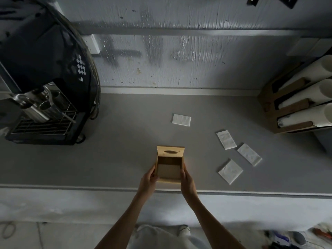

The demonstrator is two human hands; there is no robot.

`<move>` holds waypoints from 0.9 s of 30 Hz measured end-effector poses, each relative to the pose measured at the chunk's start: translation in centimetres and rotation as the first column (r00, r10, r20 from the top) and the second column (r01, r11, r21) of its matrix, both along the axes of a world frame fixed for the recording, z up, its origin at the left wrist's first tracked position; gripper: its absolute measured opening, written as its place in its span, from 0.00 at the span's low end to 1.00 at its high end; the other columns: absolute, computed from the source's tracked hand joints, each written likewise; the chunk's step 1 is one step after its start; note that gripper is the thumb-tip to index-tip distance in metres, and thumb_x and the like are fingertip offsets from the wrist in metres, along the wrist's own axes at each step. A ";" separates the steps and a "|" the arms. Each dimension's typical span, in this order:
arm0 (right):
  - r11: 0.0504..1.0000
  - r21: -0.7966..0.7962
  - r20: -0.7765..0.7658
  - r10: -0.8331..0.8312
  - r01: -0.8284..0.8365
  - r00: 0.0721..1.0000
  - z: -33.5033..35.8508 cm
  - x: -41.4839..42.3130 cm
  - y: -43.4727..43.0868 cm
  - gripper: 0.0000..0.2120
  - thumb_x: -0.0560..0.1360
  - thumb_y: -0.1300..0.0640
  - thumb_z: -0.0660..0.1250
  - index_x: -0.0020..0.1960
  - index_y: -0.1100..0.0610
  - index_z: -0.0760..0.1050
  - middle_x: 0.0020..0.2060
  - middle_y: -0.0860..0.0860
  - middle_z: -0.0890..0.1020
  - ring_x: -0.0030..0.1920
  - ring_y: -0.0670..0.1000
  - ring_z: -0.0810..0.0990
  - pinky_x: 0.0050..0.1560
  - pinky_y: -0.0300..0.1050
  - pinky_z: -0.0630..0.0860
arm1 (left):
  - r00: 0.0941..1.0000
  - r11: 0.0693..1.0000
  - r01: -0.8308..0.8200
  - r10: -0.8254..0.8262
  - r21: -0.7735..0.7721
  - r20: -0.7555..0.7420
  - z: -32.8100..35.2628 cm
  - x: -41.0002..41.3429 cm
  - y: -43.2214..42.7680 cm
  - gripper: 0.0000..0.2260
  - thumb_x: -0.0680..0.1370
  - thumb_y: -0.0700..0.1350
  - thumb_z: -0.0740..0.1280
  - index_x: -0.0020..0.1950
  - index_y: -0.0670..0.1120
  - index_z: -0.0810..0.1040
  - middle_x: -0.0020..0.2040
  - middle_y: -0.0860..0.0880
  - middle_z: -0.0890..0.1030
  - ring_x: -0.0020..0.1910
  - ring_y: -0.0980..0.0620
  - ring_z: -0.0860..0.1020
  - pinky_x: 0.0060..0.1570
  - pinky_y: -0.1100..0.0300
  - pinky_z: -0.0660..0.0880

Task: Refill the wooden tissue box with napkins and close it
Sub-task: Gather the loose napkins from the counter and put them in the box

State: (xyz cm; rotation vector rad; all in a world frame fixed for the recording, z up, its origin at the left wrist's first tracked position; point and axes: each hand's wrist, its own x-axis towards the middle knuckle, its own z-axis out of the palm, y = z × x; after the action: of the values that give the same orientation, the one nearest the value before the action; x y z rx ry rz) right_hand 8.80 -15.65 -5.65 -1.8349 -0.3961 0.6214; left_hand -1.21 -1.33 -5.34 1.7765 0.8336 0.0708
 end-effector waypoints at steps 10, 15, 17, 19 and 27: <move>0.999 0.034 -0.021 0.041 -0.040 0.999 -0.5 0.5 -0.5 0.23 0.78 0.38 0.47 0.72 0.38 0.62 0.62 0.45 0.77 0.61 0.47 0.76 0.58 0.53 0.77 | 0.992 0.992 -0.124 0.124 -0.010 0.023 -0.2 0.1 -1.1 0.19 0.78 0.55 0.62 0.69 0.56 0.70 0.62 0.53 0.78 0.62 0.53 0.75 0.63 0.48 0.74; 0.991 0.102 -0.065 0.095 -0.089 0.993 -0.5 0.8 -0.9 0.25 0.77 0.37 0.49 0.73 0.40 0.61 0.64 0.45 0.76 0.64 0.49 0.74 0.61 0.55 0.76 | 0.985 0.983 -0.162 0.166 -0.085 0.039 1.2 0.1 -1.5 0.18 0.78 0.46 0.64 0.69 0.51 0.71 0.61 0.49 0.78 0.61 0.50 0.76 0.65 0.49 0.73; 0.986 0.133 -0.087 0.107 -0.095 0.990 -0.4 1.0 -1.1 0.26 0.77 0.37 0.50 0.73 0.42 0.61 0.63 0.45 0.76 0.63 0.49 0.74 0.61 0.55 0.76 | 0.984 0.979 -0.169 0.174 -0.112 0.038 1.8 0.2 -1.6 0.18 0.79 0.44 0.63 0.69 0.49 0.72 0.60 0.47 0.79 0.61 0.47 0.76 0.62 0.52 0.73; 0.985 0.143 -0.118 0.113 -0.095 0.987 -0.2 0.9 -1.0 0.26 0.77 0.36 0.50 0.73 0.42 0.62 0.63 0.46 0.76 0.63 0.49 0.74 0.61 0.57 0.76 | 0.984 0.978 -0.170 0.175 -0.122 0.030 2.2 0.2 -1.7 0.18 0.79 0.44 0.63 0.69 0.49 0.71 0.61 0.47 0.78 0.62 0.47 0.75 0.63 0.51 0.72; 0.974 0.207 -0.291 0.147 -0.088 0.945 2.1 2.5 -2.0 0.19 0.81 0.58 0.56 0.69 0.65 0.64 0.49 0.54 0.75 0.47 0.45 0.78 0.44 0.37 0.77 | 0.969 0.969 -0.246 0.244 -0.035 -0.041 2.0 0.5 -2.3 0.19 0.77 0.35 0.61 0.68 0.43 0.73 0.59 0.33 0.78 0.60 0.35 0.75 0.62 0.41 0.71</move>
State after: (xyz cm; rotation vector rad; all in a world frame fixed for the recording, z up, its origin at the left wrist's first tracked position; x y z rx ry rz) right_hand 11.29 -17.69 -3.51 -1.5092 -0.3469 0.9044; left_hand -0.68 -3.60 -3.34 1.6347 1.0711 0.1838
